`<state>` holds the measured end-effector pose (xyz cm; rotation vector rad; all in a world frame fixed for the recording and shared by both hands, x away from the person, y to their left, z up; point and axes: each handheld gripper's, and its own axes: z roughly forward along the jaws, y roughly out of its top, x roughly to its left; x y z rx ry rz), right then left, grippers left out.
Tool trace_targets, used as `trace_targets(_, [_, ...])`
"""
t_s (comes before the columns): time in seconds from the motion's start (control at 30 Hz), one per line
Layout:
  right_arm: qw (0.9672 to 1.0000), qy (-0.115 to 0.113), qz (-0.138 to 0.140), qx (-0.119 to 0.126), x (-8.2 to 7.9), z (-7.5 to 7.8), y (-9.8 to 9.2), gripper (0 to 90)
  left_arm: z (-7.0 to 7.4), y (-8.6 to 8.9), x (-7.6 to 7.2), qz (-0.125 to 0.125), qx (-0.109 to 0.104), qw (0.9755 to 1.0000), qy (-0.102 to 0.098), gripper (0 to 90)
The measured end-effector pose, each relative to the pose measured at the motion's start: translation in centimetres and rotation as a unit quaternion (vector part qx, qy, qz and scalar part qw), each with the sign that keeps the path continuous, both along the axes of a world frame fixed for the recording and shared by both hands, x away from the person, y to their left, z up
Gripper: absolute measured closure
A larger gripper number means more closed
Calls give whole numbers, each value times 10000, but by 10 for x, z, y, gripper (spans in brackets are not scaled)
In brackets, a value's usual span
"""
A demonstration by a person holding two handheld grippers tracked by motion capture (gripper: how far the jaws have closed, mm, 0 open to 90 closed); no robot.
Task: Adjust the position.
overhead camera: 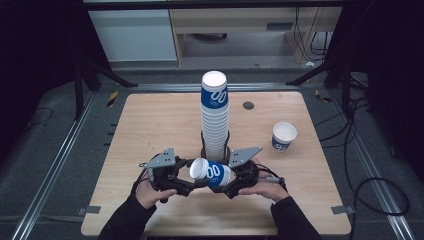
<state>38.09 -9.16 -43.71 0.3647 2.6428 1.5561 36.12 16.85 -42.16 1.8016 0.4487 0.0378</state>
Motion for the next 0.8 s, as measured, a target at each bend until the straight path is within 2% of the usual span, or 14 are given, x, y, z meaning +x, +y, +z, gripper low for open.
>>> trace_targets(0.3, [9997, -152, -208, -48, 3, 6, -11, 151, 10, 13, 1, 201, -28, 9998, -88, 193])
trace_targets(0.37, [9994, -230, -260, -84, 4, 10, -14, 151, 10, 15, 2, 272, 47, 9996, -83, 190])
trace_targets(0.47, [9986, -353, -360, -175, 5, 15, -20, 151, 8, 19, 4, 417, 335, 9985, -69, 175])
trace_targets(0.6, [9966, -589, -439, -372, 8, 24, -24, 151, 2, 23, 8, 436, 577, 9974, 57, 158])
trace_targets(0.73, [9938, -766, -458, -658, 11, 29, -21, 150, -6, 24, 13, 446, 729, 9962, 194, 149])
trace_targets(0.8, [9913, -874, -438, -880, 14, 31, -17, 150, -8, 24, 14, 455, 775, 9957, 237, 148])
